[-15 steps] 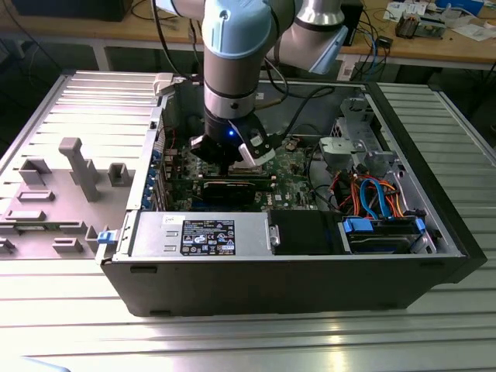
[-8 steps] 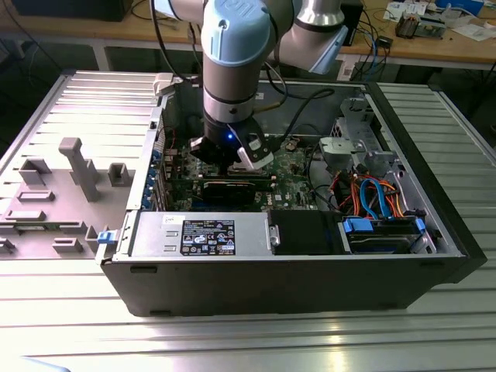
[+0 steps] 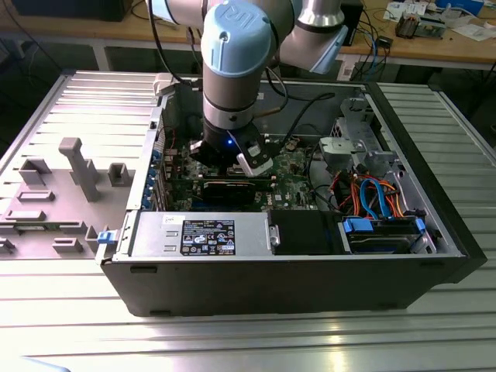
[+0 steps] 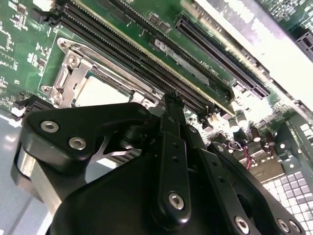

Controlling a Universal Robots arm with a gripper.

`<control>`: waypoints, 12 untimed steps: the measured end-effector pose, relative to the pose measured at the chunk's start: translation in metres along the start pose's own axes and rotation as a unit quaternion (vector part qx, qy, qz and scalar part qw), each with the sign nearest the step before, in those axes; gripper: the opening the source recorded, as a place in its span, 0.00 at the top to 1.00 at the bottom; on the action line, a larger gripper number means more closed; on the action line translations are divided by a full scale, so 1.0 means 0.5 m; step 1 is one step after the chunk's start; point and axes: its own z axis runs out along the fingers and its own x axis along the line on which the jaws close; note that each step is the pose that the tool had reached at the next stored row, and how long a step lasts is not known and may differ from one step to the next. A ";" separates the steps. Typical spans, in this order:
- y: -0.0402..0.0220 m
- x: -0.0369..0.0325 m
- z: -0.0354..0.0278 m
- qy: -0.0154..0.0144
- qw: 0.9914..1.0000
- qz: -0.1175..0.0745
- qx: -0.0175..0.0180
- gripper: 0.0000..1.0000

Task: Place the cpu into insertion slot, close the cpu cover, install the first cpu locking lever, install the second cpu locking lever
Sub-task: 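Install the second cpu locking lever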

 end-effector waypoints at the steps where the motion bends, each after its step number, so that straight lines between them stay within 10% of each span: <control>1: -0.006 0.001 -0.001 0.000 1.000 0.000 -0.004 0.89; 12: -0.006 0.002 0.016 -0.005 1.000 0.021 -0.010 0.89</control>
